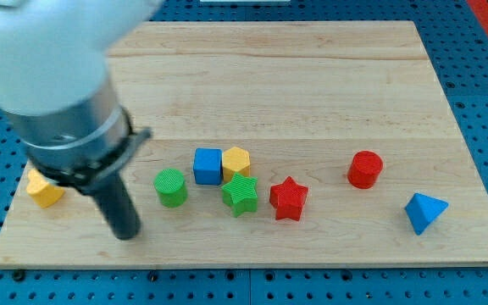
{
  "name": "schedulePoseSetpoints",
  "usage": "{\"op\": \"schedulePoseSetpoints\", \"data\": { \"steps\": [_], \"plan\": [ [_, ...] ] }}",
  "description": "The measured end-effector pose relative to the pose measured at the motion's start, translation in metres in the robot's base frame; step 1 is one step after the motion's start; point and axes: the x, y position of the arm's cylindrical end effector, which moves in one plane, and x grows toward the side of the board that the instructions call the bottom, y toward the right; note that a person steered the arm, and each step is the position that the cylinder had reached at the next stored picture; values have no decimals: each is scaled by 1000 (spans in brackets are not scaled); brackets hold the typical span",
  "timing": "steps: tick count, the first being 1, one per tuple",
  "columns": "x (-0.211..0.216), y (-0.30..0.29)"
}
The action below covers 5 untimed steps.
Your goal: Place the heart diagonal to the green circle
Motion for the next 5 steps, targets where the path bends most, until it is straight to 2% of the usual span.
{"op": "schedulePoseSetpoints", "data": {
  "steps": [1, 2, 3, 4, 5],
  "plan": [
    [-31, 12],
    [-29, 68],
    [9, 28],
    [20, -80],
    [-7, -123]
  ]
}}
